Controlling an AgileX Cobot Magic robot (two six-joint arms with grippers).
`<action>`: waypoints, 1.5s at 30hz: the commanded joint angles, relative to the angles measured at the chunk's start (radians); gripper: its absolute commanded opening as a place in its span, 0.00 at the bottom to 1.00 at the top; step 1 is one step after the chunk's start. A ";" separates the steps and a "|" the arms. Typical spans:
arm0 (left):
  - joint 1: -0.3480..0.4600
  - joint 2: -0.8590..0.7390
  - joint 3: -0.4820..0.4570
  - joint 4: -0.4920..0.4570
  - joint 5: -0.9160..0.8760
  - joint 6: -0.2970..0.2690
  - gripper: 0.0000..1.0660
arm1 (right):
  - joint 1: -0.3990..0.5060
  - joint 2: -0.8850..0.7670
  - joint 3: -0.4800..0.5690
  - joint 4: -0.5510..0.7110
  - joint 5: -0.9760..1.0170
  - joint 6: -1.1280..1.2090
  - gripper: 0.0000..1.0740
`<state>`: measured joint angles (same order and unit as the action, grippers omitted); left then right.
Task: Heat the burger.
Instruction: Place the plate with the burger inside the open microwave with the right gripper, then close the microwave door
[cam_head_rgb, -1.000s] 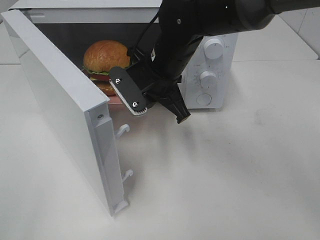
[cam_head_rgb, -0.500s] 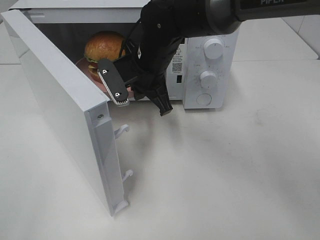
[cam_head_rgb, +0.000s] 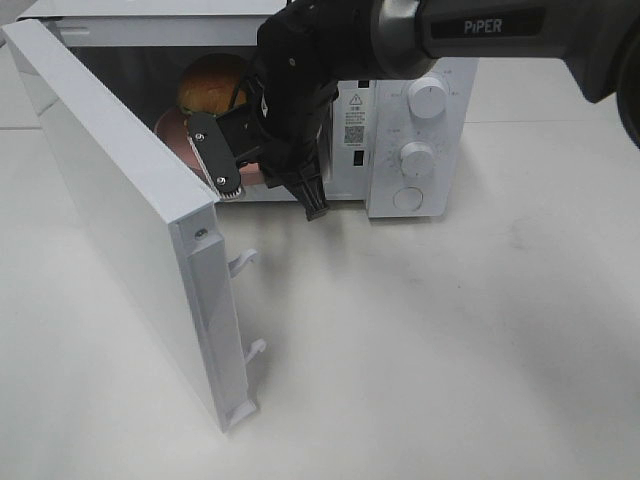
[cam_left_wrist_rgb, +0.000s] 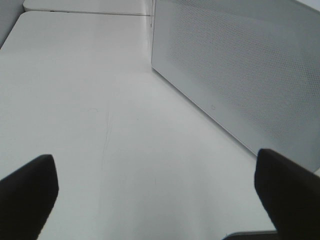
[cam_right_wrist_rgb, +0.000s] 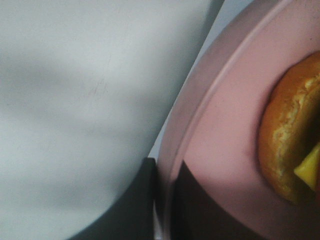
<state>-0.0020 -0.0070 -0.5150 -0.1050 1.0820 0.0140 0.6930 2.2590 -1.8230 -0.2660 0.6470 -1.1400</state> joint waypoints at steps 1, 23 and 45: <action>-0.001 -0.020 0.000 -0.003 -0.012 -0.001 0.94 | 0.002 0.006 -0.033 -0.032 -0.046 0.013 0.00; -0.001 -0.020 0.000 0.001 -0.012 -0.001 0.94 | -0.001 0.085 -0.113 -0.105 -0.085 0.162 0.38; -0.001 -0.020 0.000 0.001 -0.012 -0.001 0.94 | 0.002 -0.035 0.063 -0.015 -0.161 0.172 0.63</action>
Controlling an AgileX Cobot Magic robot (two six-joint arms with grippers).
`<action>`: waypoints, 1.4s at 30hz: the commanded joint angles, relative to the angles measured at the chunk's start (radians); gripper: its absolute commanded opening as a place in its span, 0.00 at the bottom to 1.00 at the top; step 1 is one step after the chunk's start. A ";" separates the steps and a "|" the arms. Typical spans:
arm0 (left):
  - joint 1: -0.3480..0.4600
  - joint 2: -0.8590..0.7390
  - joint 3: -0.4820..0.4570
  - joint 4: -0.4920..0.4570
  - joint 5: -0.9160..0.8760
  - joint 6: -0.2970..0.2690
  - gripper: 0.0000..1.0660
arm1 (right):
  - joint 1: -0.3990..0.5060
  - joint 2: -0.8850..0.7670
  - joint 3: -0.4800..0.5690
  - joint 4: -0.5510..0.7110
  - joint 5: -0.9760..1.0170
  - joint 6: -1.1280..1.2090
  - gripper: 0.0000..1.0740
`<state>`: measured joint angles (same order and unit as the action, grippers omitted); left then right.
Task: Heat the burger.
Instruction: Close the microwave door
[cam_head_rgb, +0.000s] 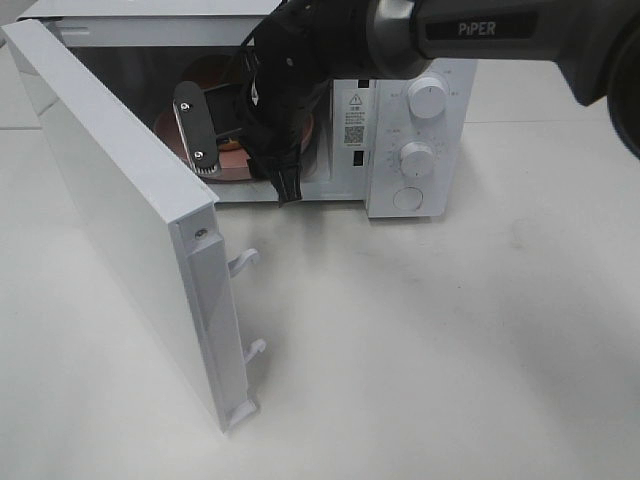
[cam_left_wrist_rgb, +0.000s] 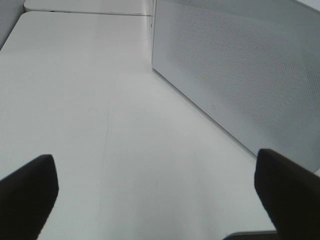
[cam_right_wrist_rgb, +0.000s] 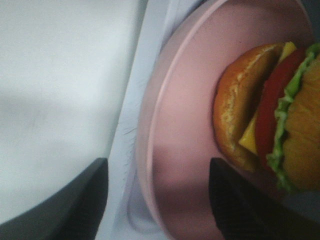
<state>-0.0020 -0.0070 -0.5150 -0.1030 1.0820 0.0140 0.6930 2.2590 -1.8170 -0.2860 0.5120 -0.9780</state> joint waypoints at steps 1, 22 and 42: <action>-0.001 -0.020 0.000 -0.001 -0.012 -0.001 0.94 | 0.002 -0.047 0.081 0.005 -0.046 0.012 0.65; -0.001 -0.020 0.000 -0.001 -0.012 -0.001 0.94 | -0.013 -0.329 0.443 -0.002 -0.205 0.063 0.71; -0.001 -0.020 0.000 -0.001 -0.012 -0.001 0.94 | -0.059 -0.604 0.693 0.002 -0.204 0.244 0.71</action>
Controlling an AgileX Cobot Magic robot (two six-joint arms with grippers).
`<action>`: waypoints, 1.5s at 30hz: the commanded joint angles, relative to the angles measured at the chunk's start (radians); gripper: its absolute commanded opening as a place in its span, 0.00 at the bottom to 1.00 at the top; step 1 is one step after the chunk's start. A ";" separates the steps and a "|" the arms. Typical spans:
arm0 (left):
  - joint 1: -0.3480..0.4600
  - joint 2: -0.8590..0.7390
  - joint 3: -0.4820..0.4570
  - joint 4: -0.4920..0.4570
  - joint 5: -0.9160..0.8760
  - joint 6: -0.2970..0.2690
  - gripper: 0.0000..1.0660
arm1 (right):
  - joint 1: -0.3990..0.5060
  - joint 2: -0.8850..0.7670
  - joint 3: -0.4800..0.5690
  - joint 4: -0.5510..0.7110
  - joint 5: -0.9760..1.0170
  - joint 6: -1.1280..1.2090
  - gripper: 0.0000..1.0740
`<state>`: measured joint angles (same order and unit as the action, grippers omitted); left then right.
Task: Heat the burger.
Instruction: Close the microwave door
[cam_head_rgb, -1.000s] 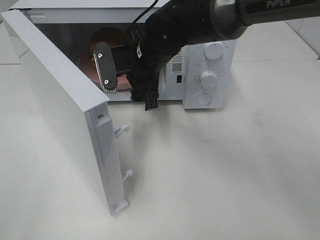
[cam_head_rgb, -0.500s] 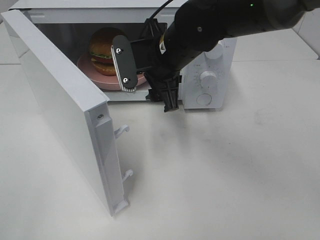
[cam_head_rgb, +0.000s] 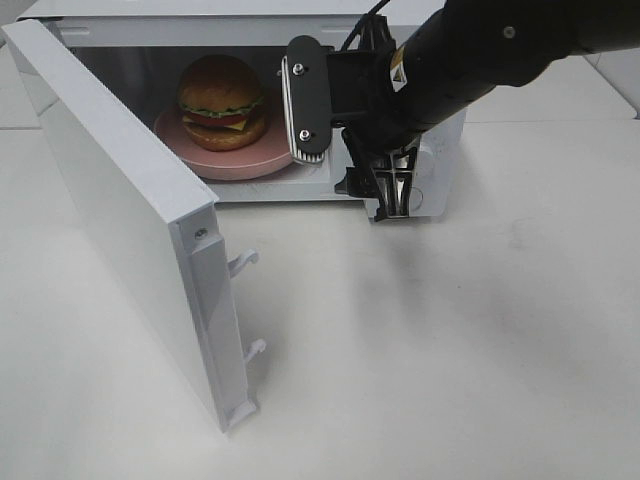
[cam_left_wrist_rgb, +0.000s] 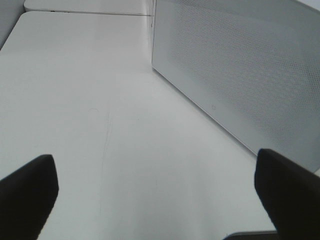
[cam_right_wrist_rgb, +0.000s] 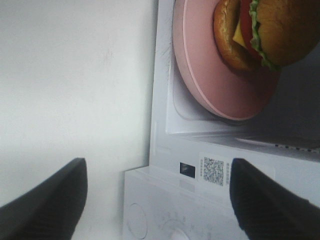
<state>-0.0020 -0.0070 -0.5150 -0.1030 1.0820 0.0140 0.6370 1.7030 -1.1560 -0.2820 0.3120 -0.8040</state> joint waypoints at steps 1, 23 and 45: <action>-0.001 -0.020 0.000 -0.001 -0.012 -0.001 0.94 | -0.003 -0.085 0.059 -0.002 -0.003 0.124 0.71; -0.001 -0.020 0.000 -0.001 -0.012 -0.001 0.94 | -0.002 -0.497 0.303 0.002 0.398 1.010 0.71; -0.001 -0.020 0.000 -0.001 -0.012 -0.001 0.94 | -0.004 -0.838 0.322 0.080 0.779 1.043 0.71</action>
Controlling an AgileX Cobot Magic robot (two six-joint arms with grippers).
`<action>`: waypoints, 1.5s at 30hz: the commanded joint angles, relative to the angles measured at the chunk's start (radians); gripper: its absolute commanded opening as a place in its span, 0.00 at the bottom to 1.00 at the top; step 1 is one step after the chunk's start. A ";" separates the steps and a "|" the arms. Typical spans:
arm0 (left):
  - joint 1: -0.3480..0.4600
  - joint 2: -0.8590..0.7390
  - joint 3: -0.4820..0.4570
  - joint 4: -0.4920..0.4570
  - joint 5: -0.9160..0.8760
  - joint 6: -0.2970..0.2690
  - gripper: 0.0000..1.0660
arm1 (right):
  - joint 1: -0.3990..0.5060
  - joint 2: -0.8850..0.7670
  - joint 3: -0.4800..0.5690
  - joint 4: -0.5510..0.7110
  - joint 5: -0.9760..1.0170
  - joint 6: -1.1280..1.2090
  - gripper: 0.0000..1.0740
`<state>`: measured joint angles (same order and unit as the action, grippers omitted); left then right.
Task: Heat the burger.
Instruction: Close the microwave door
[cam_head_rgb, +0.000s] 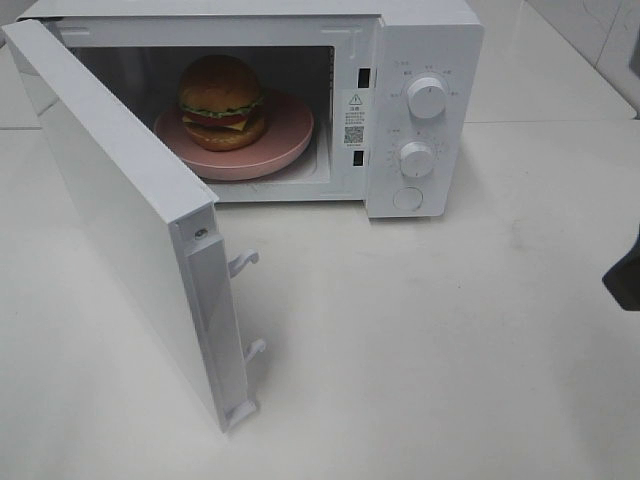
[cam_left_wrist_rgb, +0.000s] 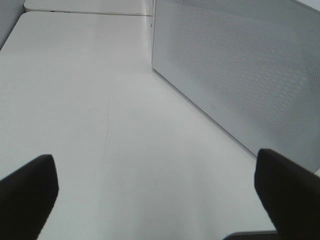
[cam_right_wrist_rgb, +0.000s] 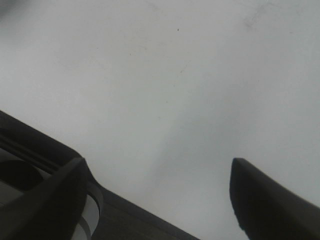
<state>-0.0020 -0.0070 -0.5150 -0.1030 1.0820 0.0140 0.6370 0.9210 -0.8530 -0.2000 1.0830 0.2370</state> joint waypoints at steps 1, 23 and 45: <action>-0.001 -0.020 0.000 -0.001 -0.012 -0.001 0.94 | -0.004 -0.073 0.027 -0.003 0.008 0.002 0.71; -0.001 -0.020 0.000 -0.001 -0.012 -0.001 0.94 | -0.375 -0.540 0.286 0.020 0.011 -0.016 0.71; -0.001 -0.020 0.000 -0.001 -0.012 -0.001 0.94 | -0.480 -0.953 0.352 0.079 -0.083 -0.031 0.71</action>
<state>-0.0020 -0.0070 -0.5150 -0.1030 1.0820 0.0140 0.1650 -0.0050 -0.5050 -0.1210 1.0120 0.2190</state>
